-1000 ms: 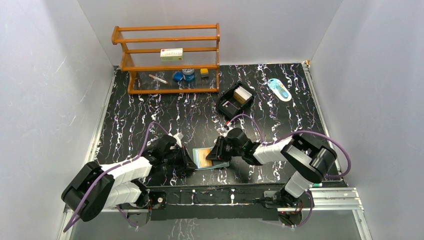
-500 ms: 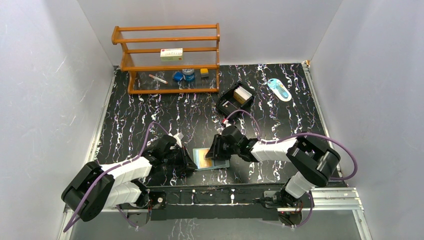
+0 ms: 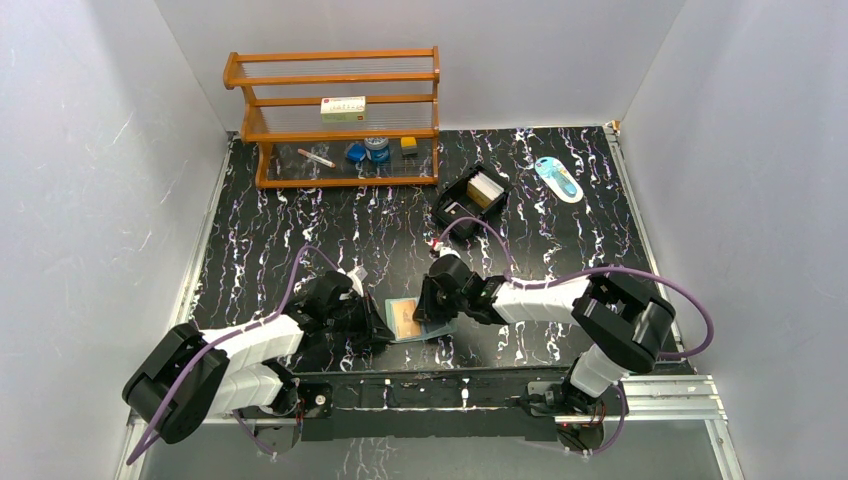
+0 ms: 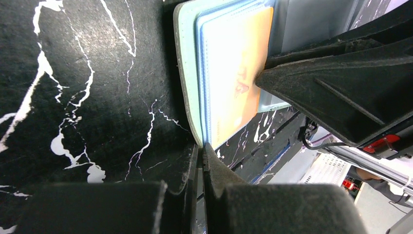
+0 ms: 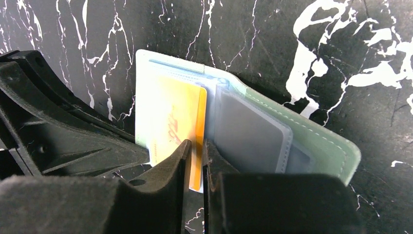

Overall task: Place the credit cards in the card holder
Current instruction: Insert the credit card into the card holder, then pick up the credit card from the storage box.

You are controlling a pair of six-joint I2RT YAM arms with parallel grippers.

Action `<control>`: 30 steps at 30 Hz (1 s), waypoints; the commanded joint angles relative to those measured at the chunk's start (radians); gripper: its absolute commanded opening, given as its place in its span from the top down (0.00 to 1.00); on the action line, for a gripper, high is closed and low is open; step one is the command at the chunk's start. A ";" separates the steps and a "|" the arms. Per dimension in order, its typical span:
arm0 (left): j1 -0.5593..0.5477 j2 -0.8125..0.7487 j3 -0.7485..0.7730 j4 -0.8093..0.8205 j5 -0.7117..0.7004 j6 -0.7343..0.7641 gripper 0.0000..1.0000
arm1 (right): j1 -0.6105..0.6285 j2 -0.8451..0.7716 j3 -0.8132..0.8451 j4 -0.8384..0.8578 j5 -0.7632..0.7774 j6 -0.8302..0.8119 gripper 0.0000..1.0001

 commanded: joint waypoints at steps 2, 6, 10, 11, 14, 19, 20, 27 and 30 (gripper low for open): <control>-0.004 -0.025 -0.007 0.012 0.026 -0.001 1.00 | 0.019 0.012 0.042 -0.004 -0.012 -0.008 0.78; -0.004 -0.031 -0.003 -0.001 0.031 0.003 1.00 | 0.019 -0.014 0.068 -0.080 0.022 -0.024 0.69; -0.004 -0.041 -0.008 -0.009 0.033 0.004 1.00 | 0.012 -0.087 0.078 -0.140 0.061 -0.077 0.60; -0.004 -0.045 -0.010 -0.009 0.033 0.003 1.00 | 0.007 -0.103 0.085 -0.160 0.064 -0.095 0.58; -0.004 -0.056 -0.010 -0.010 0.041 0.001 1.00 | -0.011 -0.145 0.117 -0.223 0.079 -0.157 0.52; -0.004 -0.062 -0.010 -0.016 0.053 0.000 1.00 | -0.054 -0.200 0.194 -0.316 0.161 -0.310 0.47; -0.005 -0.062 -0.008 -0.017 0.057 0.001 1.00 | -0.063 -0.204 0.221 -0.335 0.189 -0.354 0.46; -0.004 -0.067 -0.009 -0.016 0.074 0.001 1.00 | -0.145 -0.136 0.423 -0.431 0.449 -0.718 0.43; -0.004 -0.062 -0.006 -0.016 0.091 0.004 1.00 | -0.196 -0.090 0.475 -0.382 0.490 -0.879 0.43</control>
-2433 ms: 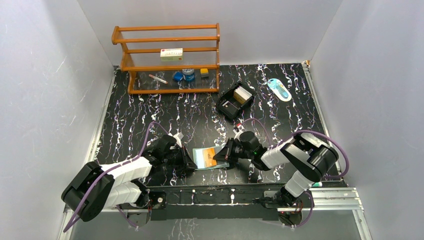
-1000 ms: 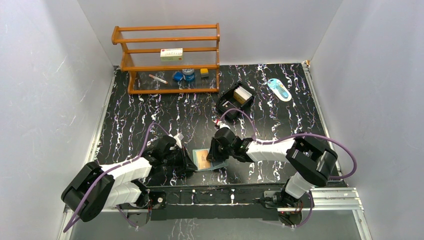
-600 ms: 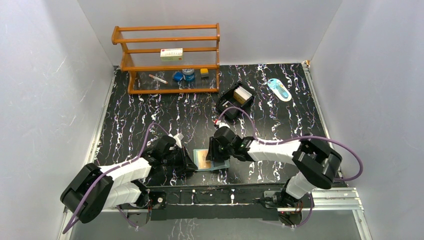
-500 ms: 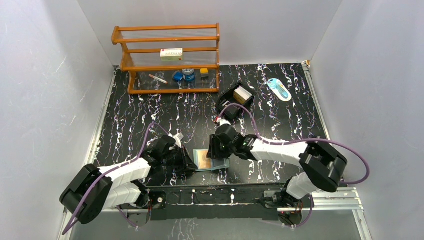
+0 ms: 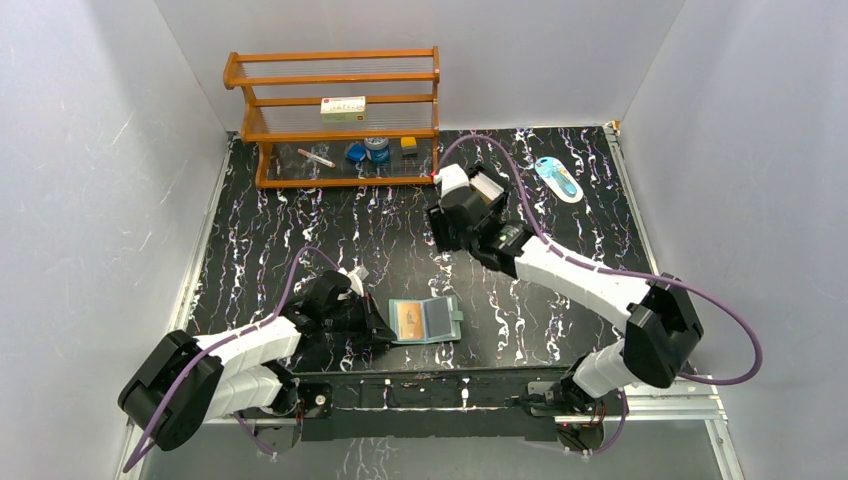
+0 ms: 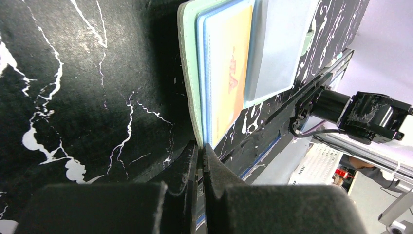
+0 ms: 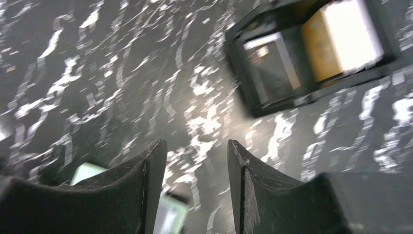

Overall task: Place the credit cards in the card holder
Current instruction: Pick up the credit card from the storage box.

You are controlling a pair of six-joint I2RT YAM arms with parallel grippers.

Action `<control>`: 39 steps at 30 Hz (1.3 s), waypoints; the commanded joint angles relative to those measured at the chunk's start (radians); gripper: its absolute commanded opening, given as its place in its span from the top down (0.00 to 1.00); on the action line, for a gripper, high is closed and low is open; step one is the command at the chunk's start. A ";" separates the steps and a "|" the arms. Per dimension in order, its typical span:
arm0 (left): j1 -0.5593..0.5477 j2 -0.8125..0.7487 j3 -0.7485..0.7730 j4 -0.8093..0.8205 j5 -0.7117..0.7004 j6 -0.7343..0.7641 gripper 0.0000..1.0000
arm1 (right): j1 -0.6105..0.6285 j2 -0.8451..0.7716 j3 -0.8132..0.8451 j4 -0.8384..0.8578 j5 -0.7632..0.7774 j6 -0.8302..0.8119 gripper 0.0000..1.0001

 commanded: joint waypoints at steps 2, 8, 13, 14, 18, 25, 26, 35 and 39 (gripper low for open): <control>-0.004 -0.015 0.002 -0.013 0.056 0.012 1.00 | -0.094 0.077 0.097 0.063 0.139 -0.374 0.43; -0.004 -0.012 0.008 -0.016 0.071 0.017 1.00 | -0.214 0.204 0.148 0.164 0.103 -0.609 0.44; -0.005 -0.035 0.002 -0.025 0.066 0.015 1.00 | -0.264 0.338 0.219 0.181 0.105 -0.752 0.44; -0.004 -0.037 0.002 -0.025 0.066 0.014 1.00 | -0.276 0.366 0.244 0.169 0.103 -0.764 0.44; -0.005 -0.042 0.003 -0.030 0.069 0.015 1.00 | -0.308 0.453 0.322 0.146 0.091 -0.787 0.43; -0.004 -0.065 -0.008 -0.034 0.065 0.012 1.00 | -0.316 0.575 0.416 0.132 0.106 -0.839 0.42; -0.004 -0.066 -0.006 -0.037 0.066 0.012 1.00 | -0.316 0.590 0.426 0.131 0.115 -0.844 0.42; -0.004 -0.085 0.000 -0.064 0.060 0.014 1.00 | -0.318 0.658 0.445 0.166 0.159 -0.875 0.43; -0.005 -0.083 0.001 -0.065 0.057 0.015 1.00 | -0.317 0.671 0.425 0.201 0.208 -0.898 0.44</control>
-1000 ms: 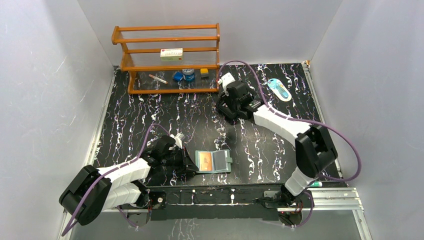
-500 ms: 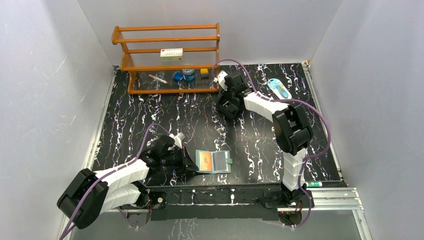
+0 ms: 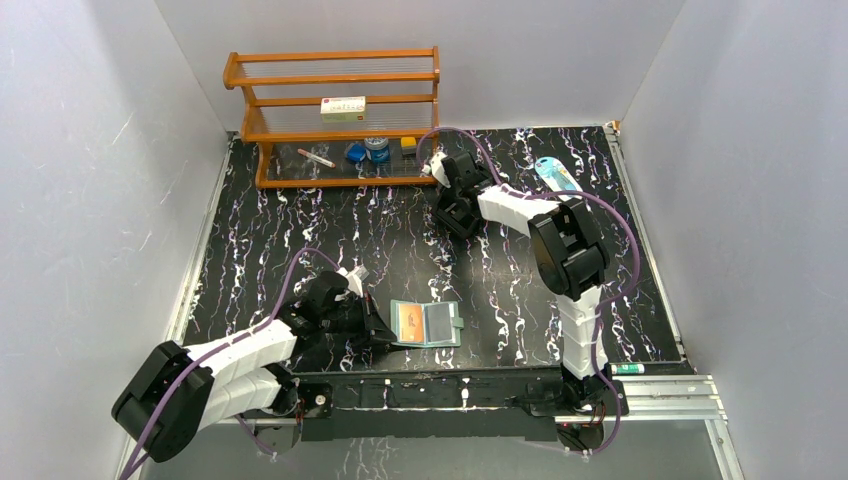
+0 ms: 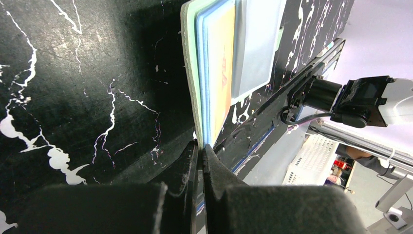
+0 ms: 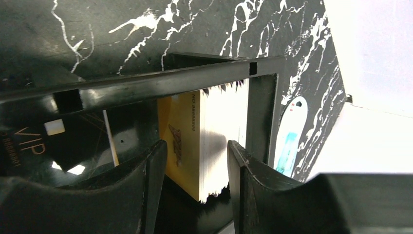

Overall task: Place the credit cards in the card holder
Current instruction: Pick up the credit card from the storage box.

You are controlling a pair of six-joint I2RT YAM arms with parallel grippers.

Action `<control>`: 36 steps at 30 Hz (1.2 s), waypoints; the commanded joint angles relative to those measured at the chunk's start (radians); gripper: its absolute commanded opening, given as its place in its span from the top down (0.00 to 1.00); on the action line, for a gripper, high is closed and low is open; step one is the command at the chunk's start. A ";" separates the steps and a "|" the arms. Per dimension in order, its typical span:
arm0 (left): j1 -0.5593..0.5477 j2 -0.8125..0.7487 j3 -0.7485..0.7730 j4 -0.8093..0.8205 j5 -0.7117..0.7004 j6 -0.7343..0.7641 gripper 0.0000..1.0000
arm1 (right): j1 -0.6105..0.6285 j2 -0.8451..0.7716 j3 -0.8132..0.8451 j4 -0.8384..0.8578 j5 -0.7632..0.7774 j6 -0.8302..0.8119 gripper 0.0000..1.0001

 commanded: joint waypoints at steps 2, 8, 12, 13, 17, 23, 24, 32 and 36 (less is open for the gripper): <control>-0.003 -0.014 0.005 -0.026 0.019 0.011 1.00 | -0.002 0.000 0.003 0.112 0.069 -0.036 0.46; -0.004 -0.011 0.012 -0.028 0.015 0.011 1.00 | -0.006 -0.009 -0.006 0.127 0.082 -0.037 0.50; -0.004 -0.013 0.009 -0.028 0.012 0.010 0.99 | -0.008 -0.017 -0.013 0.127 0.072 -0.028 0.53; -0.005 -0.013 0.010 -0.028 0.012 0.011 0.99 | -0.008 -0.016 -0.014 0.128 0.071 -0.029 0.54; -0.004 -0.014 0.009 -0.029 0.013 0.011 0.99 | -0.017 -0.013 -0.007 0.115 0.064 -0.015 0.59; -0.004 -0.013 0.009 -0.028 0.011 0.010 0.99 | -0.018 -0.022 -0.006 0.105 0.050 0.009 0.66; -0.004 -0.015 0.009 -0.028 0.011 0.010 0.99 | -0.020 -0.024 -0.006 0.105 0.049 0.013 0.67; -0.003 -0.019 0.009 -0.029 0.012 0.008 0.99 | -0.022 -0.044 0.022 0.084 0.047 0.028 0.75; -0.003 -0.019 0.007 -0.029 0.012 0.006 0.99 | -0.023 -0.051 0.035 0.073 0.047 0.031 0.78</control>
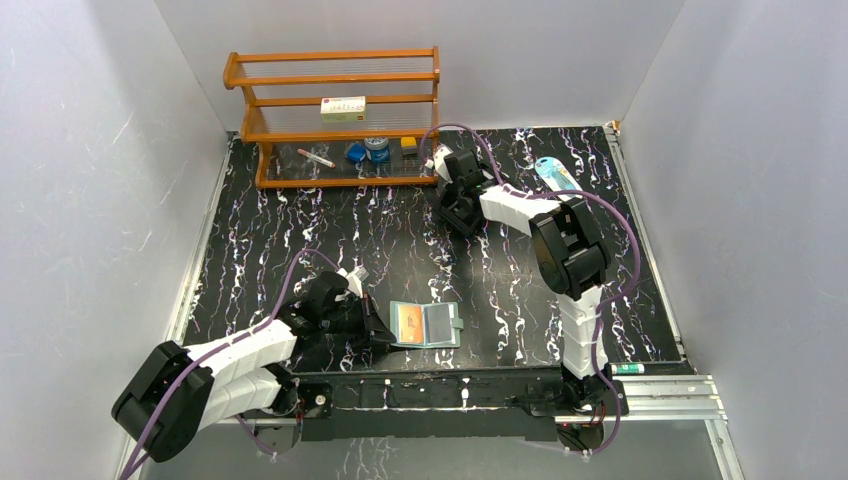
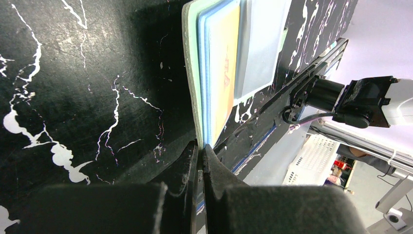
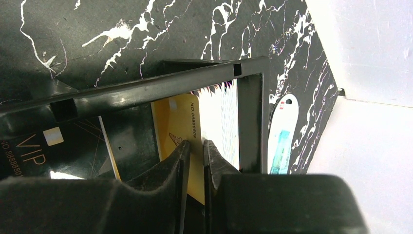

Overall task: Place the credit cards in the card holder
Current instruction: Pick up the credit card from the storage box.

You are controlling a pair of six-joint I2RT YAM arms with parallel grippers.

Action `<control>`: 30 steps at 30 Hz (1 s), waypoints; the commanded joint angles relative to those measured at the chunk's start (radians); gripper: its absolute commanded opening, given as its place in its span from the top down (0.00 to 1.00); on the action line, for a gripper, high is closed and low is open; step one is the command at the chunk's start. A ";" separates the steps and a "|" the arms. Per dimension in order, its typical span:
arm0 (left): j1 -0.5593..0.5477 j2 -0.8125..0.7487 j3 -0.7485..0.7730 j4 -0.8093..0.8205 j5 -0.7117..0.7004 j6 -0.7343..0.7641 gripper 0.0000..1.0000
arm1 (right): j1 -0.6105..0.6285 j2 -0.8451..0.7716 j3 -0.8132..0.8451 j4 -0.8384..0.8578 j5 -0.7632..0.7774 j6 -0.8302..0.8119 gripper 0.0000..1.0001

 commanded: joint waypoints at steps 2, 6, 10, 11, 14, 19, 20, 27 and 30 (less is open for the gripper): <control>-0.005 -0.021 0.007 -0.014 0.013 0.006 0.98 | -0.011 -0.058 0.055 -0.011 0.002 0.025 0.79; -0.004 -0.017 0.009 -0.014 0.013 0.006 0.99 | -0.012 -0.065 0.064 -0.031 -0.010 0.036 0.82; -0.003 -0.017 0.009 -0.012 0.013 0.006 0.98 | -0.013 -0.071 0.073 -0.051 -0.020 0.051 0.87; -0.004 -0.017 0.009 -0.014 0.013 0.006 0.98 | -0.014 -0.071 0.078 -0.059 -0.020 0.056 0.88; -0.004 -0.017 0.007 -0.013 0.013 0.006 0.98 | -0.015 -0.072 0.094 -0.085 -0.026 0.071 0.89; -0.004 -0.012 0.012 -0.012 0.014 0.007 0.97 | -0.019 -0.082 0.102 -0.095 -0.035 0.083 0.88; -0.004 -0.012 0.012 -0.012 0.014 0.008 0.97 | -0.020 -0.080 0.105 -0.096 -0.031 0.080 0.87; -0.003 -0.019 0.008 -0.013 0.014 0.006 0.97 | -0.035 -0.077 0.117 -0.113 -0.023 0.081 0.86; -0.004 -0.016 0.010 -0.012 0.014 0.006 0.97 | -0.035 -0.084 0.124 -0.124 -0.032 0.090 0.87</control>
